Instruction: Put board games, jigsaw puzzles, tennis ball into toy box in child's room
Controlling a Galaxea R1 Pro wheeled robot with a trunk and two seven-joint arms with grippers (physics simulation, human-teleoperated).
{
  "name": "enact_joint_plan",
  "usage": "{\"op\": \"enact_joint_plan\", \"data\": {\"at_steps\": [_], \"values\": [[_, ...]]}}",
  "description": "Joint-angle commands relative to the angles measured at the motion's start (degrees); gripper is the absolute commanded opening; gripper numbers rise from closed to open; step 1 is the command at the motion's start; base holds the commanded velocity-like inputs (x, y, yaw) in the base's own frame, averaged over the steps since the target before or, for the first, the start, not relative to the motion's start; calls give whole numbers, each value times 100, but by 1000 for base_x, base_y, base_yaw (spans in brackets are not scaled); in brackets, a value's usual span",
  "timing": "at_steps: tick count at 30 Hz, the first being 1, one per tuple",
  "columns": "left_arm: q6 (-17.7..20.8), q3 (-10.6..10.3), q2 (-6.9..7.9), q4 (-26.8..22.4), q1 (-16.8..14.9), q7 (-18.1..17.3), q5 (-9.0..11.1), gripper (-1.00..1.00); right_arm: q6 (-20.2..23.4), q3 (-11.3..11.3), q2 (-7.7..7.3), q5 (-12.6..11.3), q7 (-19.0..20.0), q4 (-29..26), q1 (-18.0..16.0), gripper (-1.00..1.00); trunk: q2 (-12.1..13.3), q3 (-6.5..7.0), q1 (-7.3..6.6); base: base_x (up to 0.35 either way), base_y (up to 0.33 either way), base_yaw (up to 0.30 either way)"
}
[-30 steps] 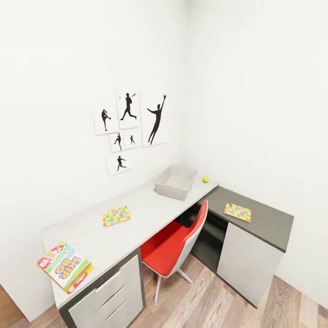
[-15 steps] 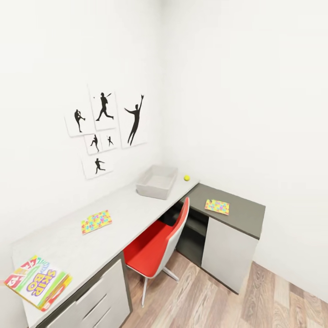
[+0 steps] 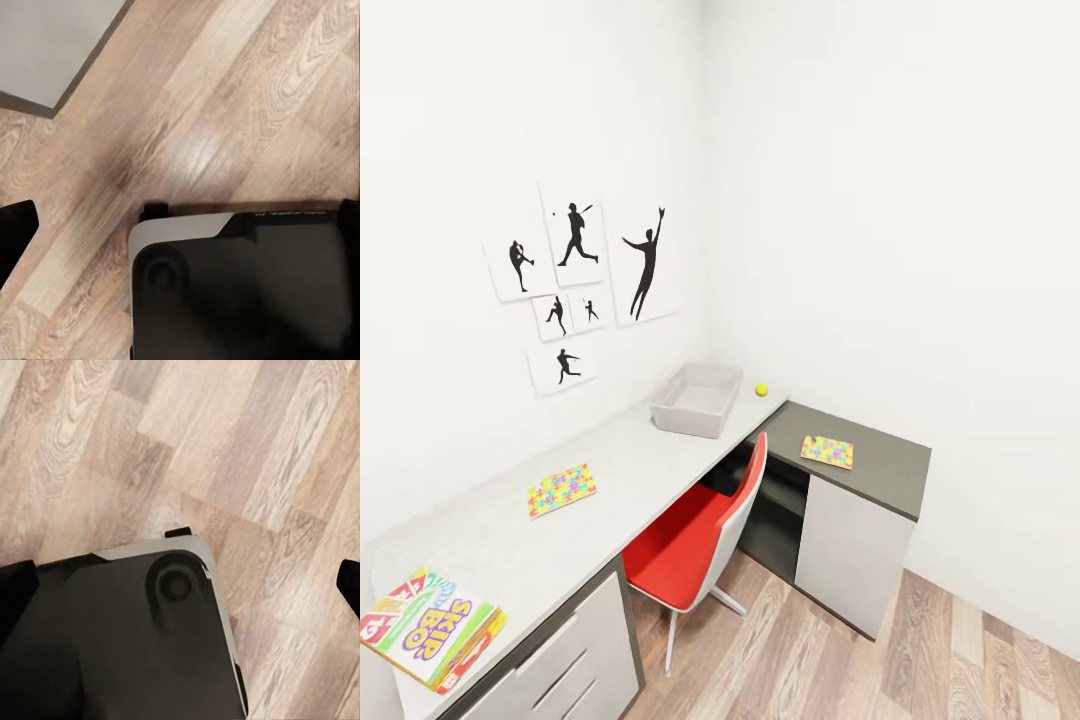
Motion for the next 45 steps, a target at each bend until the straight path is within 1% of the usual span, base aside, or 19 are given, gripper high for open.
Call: {"op": "enact_joint_plan", "data": {"at_steps": [1, 2, 3, 7, 8, 10, 11, 16, 18, 23, 25, 26, 29, 30, 34, 35, 40, 41, 45], "values": [[184, -2, -1, -246, 7, -11, 2, 100, 7, -10, 0, -23, 8, -130, -3, 100, -4, -3, 2, 0, 0, -4], [335, -5, -1, -485, 14, -12, 5, 100, 46, -10, -1, -26, 8, -268, -5, 100, -4, -3, 2, 0, 0, -3], [645, -9, -3, -1001, 24, -28, 14, 100, 185, -11, -1, -30, 8, -582, -8, 100, -4, -3, 2, 0, 0, -2], [1340, -10, -9, -2038, 38, -173, 27, 100, 779, -9, -3, -31, 6, -1441, 9, 100, -4, -3, 2, 0, 0, -1], [1741, -1, -13, -2529, 41, -335, 30, 100, 1289, -7, 1, -30, -4, -2104, 29, 100, -4, -3, 2, 0, 0, 0], [2078, 11, -18, -2919, 44, -495, 32, 100, 1775, -5, 6, -30, -16, -2749, 41, 100, -4, -3, 2, 0, 0, 0], [2381, 25, -20, -3259, 42, -671, 36, 100, 2303, -9, 6, -29, -27, -3475, 47, 100, -4, -3, 2, 0, 0, 0], [3054, 49, -21, -3923, 10, -1116, 41, 100, 3648, -42, 10, -35, -44, -5334, 54, 100, -4, -3, 2, 0, 0, 0], [3464, 77, -12, -4191, -88, -1439, 43, 100, 4548, -181, 15, -36, -50, -6482, 56, 100, -4, -3, 2, 0, 0, 0], [3811, 244, 12, -4335, -589, -1907, 44, 100, 5407, -558, 36, -39, -45, -7451, 56, 100, -4, -3, 2, 0, 0, 0], [3907, 373, 17, -4354, -750, -2059, 44, 100, 5567, -672, 33, -41, -37, -7598, 40, 100, -4, -3, 2, 0, 0, 0], [3971, 535, 24, -4365, -877, -2215, 44, 100, 5676, -754, 30, -41, -34, -7700, 23, 100, -4, -3, 2, 0, 0, 0], [4025, 804, 44, -4376, -996, -2463, 44, 100, 5777, -828, 25, -39, -32, -7793, -44, 100, -4, -3, 2, 0, 0, 0], [4043, 981, 86, -4369, -1045, -2635, 44, 100, 5810, -863, 22, -39, -26, -7819, -121, 100, -4, -3, 2, 0, 0, 0], [4068, 1237, 243, -4389, -1144, -3108, 46, 100, 5812, -984, 33, -48, -12, -7851, -282, 100, -4, -3, 2, 0, 0, 0], [4075, 1320, 372, -4386, -1248, -3714, 45, 100, 5772, -1033, 68, -48, -10, -7901, -340, 100, -4, -3, 2, 0, 0, 0], [4076, 1363, 442, -4382, -1291, -4390, 39, 100, 5723, -1051, 102, -52, -7, -7985, -371, 100, -4, -3, 2, 0, 0, 0], [4076, 1386, 533, -4362, -1300, -4779, 36, 100, 5725, -1065, 88, -54, 1, -8006, -377, 100, -4, -3, 2, 0, 0, 0], [4076, 1409, 641, -4346, -1304, -5172, 42, 100, 5730, -1071, 94, -54, 5, -8033, -380, 100, -4, -3, 2, 0, 0, 0]]}}
